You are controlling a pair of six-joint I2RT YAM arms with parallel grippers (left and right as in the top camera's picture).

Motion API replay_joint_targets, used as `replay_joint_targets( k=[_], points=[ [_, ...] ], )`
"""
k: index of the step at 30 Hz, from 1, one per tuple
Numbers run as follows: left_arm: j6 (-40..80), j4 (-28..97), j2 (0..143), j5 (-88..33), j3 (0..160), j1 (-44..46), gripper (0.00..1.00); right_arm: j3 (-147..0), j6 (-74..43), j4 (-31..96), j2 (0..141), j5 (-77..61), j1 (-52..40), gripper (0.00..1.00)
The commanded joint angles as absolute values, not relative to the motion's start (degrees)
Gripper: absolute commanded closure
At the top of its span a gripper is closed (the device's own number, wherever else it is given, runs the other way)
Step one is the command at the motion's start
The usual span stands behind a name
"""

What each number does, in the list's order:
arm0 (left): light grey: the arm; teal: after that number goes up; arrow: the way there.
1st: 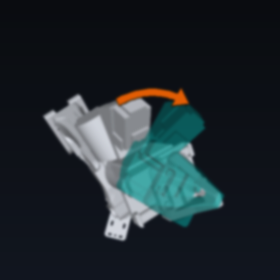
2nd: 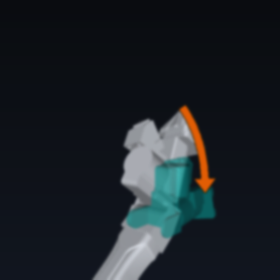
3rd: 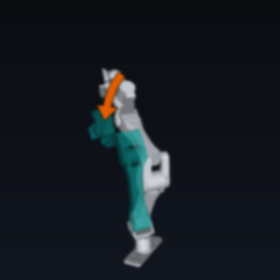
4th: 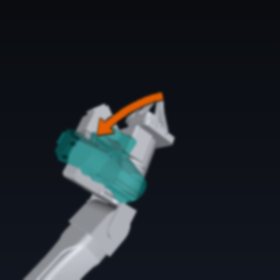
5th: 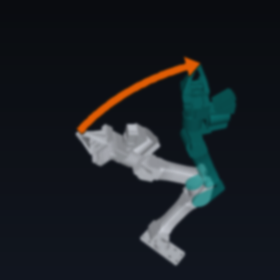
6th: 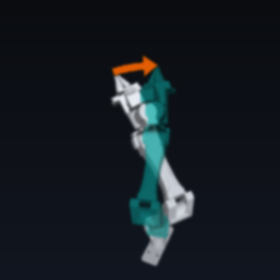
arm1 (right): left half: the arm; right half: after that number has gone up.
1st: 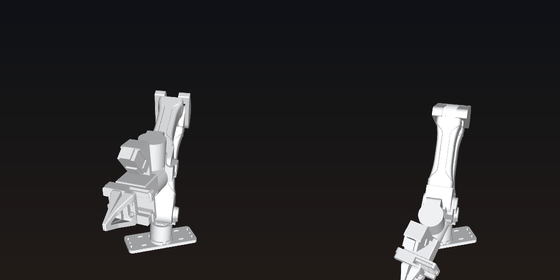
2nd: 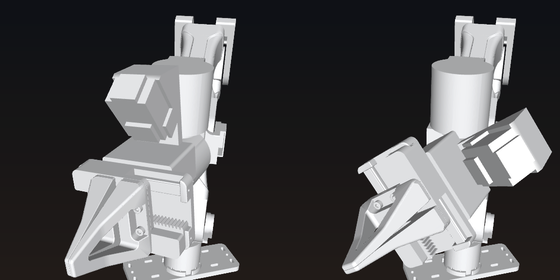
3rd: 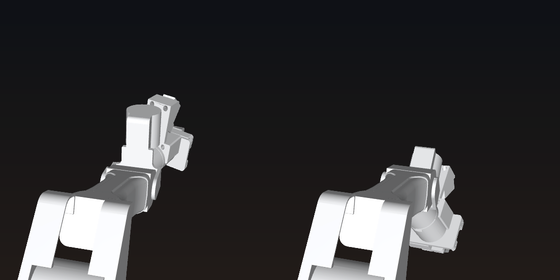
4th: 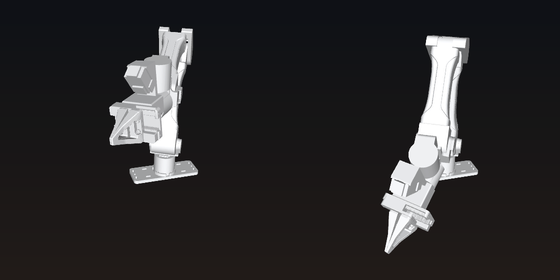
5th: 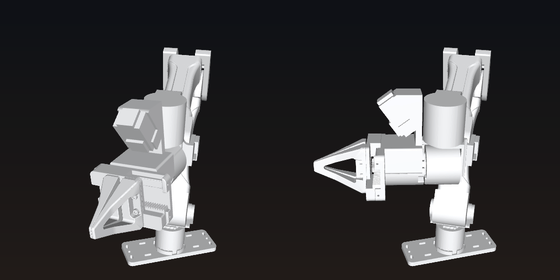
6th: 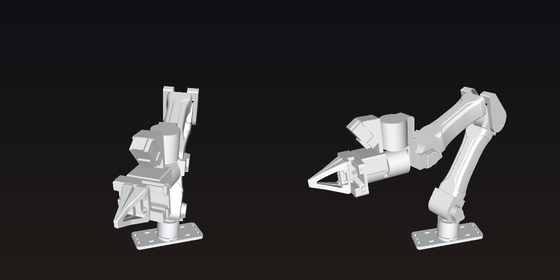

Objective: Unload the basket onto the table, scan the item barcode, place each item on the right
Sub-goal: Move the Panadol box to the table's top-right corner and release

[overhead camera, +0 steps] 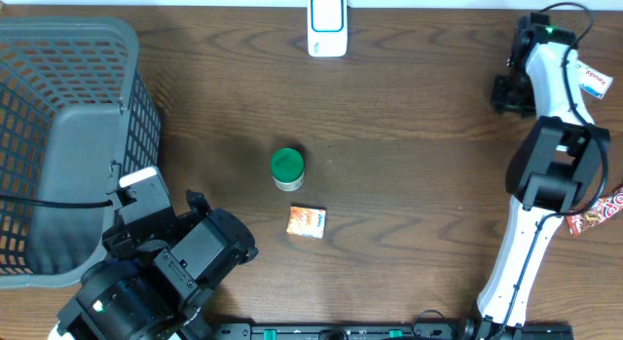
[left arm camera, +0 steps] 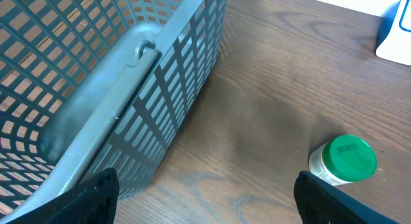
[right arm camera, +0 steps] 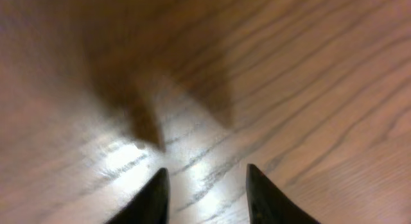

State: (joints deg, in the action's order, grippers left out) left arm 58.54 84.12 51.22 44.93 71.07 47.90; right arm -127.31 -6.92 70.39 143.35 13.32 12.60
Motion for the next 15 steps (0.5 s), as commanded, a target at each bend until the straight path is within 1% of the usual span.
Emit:
replay_joint_targets(
  k=[1, 2, 3, 10, 15],
  points=[
    [59.22, 84.40, 51.22, 45.47, 71.05, 47.92, 0.15, -127.52, -12.08, 67.81, 137.03, 9.32, 15.11, 0.91],
    [59.22, 84.40, 51.22, 45.47, 71.02, 47.92, 0.15, -127.52, -12.38, 66.81, 136.55, 9.32, 15.55, 0.98],
    [59.24, 84.40, 51.22, 45.47, 71.05, 47.92, 0.15, -127.52, -13.08, 65.54, 136.03, 9.34, 16.14, 0.99],
    [59.24, 84.40, 51.22, 45.47, 71.02, 47.92, 0.15, -127.48, -14.57, 52.73, 136.18, 10.02, 19.59, 0.99],
    [59.24, 84.40, 51.22, 45.47, 71.05, 47.92, 0.15, -127.48, -14.50, 43.35, 138.04, 12.93, 20.84, 0.99]
  ],
)
